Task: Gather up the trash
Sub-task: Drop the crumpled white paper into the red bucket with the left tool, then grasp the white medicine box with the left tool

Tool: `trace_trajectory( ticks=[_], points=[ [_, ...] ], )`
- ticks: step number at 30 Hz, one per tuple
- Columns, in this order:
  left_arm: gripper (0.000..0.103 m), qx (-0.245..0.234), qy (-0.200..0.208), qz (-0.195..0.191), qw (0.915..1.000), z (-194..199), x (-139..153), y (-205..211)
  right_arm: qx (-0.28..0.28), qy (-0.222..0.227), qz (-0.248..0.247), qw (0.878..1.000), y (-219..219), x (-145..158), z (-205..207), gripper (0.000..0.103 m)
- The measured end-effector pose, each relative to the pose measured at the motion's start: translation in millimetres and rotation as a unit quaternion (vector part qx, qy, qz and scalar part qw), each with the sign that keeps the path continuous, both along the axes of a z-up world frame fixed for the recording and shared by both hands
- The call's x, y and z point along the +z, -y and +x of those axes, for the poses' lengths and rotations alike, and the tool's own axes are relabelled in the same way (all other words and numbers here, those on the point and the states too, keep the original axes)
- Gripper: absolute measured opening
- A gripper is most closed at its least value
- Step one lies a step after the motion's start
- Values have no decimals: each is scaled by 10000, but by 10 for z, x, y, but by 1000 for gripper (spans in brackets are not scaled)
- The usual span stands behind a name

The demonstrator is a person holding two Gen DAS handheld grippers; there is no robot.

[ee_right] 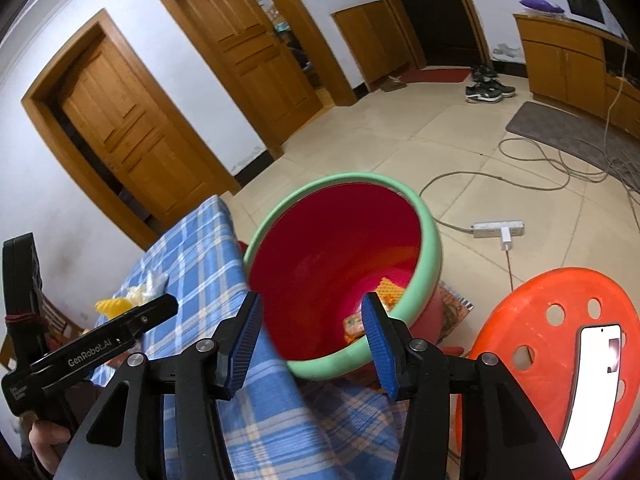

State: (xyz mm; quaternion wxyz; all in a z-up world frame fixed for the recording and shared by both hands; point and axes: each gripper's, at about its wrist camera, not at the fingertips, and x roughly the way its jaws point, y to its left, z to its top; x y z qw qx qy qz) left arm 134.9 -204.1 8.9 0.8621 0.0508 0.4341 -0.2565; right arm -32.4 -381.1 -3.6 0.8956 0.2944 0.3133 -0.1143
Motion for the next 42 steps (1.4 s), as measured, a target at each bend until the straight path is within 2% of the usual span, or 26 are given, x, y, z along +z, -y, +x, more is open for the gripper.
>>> trace_trajectory(
  ticks=[14,24,30,35,39,42],
  points=[
    [76,815,81,-186,9965,43,95,-788,463,26,-188,9988,-420,114,76,60],
    [76,1561,113,-271,9873,147,98,-1357,745,-61,-343,9966,-667,107,177,61],
    [76,2005,108,-287,9792,228,39,-1695,872,-145,-349,9955,-774,64,262,62],
    [76,2470,28,-174,9689,314,-57,-1943,935,-202,-378,9947,-816,23,304,64],
    [76,2843,-120,-81,9586,396,-190,-2110,965,-241,-365,9944,-830,1,322,64],
    [76,2982,-316,-162,9538,446,-305,-2200,969,-282,-360,9942,-834,-19,339,64]
  ],
)
